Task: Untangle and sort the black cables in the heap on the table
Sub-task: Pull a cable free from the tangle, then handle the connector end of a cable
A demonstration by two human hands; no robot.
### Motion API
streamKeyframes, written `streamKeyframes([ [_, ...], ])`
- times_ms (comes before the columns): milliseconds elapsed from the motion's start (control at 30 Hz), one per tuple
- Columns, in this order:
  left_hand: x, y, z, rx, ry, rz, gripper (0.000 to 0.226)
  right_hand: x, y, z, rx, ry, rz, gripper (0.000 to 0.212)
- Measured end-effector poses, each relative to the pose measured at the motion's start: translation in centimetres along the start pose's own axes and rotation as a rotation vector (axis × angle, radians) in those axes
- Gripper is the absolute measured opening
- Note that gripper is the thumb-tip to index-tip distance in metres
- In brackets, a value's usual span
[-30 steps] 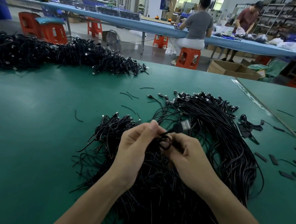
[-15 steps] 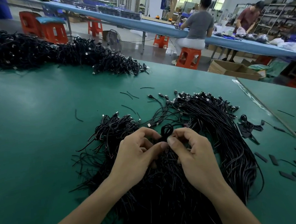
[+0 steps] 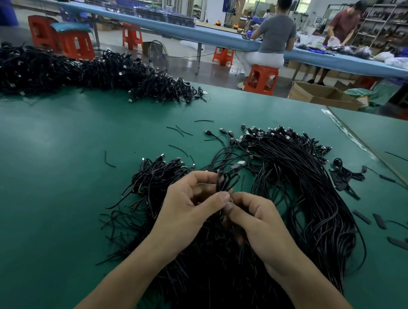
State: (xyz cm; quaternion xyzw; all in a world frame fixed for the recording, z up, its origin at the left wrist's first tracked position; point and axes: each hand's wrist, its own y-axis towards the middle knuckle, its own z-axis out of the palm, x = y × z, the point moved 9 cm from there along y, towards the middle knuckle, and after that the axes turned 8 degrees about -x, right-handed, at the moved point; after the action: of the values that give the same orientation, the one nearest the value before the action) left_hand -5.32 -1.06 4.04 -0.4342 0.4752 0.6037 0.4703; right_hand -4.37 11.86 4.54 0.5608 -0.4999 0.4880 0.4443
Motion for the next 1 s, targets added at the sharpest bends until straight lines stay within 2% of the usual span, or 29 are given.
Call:
streamKeyframes([
  [100,-0.2,0.3,0.0,0.073,0.040,0.026,0.027,-1.4,0.3,-0.1,0.047,0.003,0.103,0.021],
  [167,-0.7,1.0,-0.3,0.063,0.146,0.074,0.023,-1.5,0.9,-1.0,0.015,-0.115,0.063,0.015],
  [300,-2.0,3.5,-4.1,-0.221,0.553,0.212,0.027,-3.0,3.1,-5.9,-0.191,-0.608,-0.025,0.005],
  [367,-3.0,4.4,-5.6,-0.325,0.723,0.299,0.030,-5.1,4.0,-7.8,-0.214,-0.857,0.041,0.020],
  [433,-2.8,5.2,-6.4,-0.356,0.922,0.352,0.025,-7.2,4.4,-8.8,-0.198,-0.992,0.146,0.030],
  [567,-1.0,6.0,-6.5,-0.341,1.199,0.356,0.010,-8.4,4.7,-9.2,-0.274,-1.093,0.226,0.025],
  [700,-0.5,5.7,-5.5,-0.258,1.212,0.452,0.017,-8.2,5.2,-9.3,-0.317,-1.143,0.234,0.015],
  [767,-0.4,5.5,-5.5,-0.224,1.187,0.457,0.025,-8.6,5.7,-9.5,-0.298,-1.076,0.264,0.021],
  [833,-0.3,5.5,-5.8,-0.245,1.219,0.451,0.023,-9.0,6.0,-9.9,-0.267,-1.037,0.301,0.025],
  [900,-0.5,5.5,-6.2,-0.290,1.281,0.440,0.019,-8.9,6.2,-10.2,-0.256,-1.023,0.323,0.018],
  [1000,-0.5,5.7,-6.4,-0.320,1.338,0.421,0.016,-8.0,6.4,-10.7,-0.297,-0.947,0.298,0.021],
])
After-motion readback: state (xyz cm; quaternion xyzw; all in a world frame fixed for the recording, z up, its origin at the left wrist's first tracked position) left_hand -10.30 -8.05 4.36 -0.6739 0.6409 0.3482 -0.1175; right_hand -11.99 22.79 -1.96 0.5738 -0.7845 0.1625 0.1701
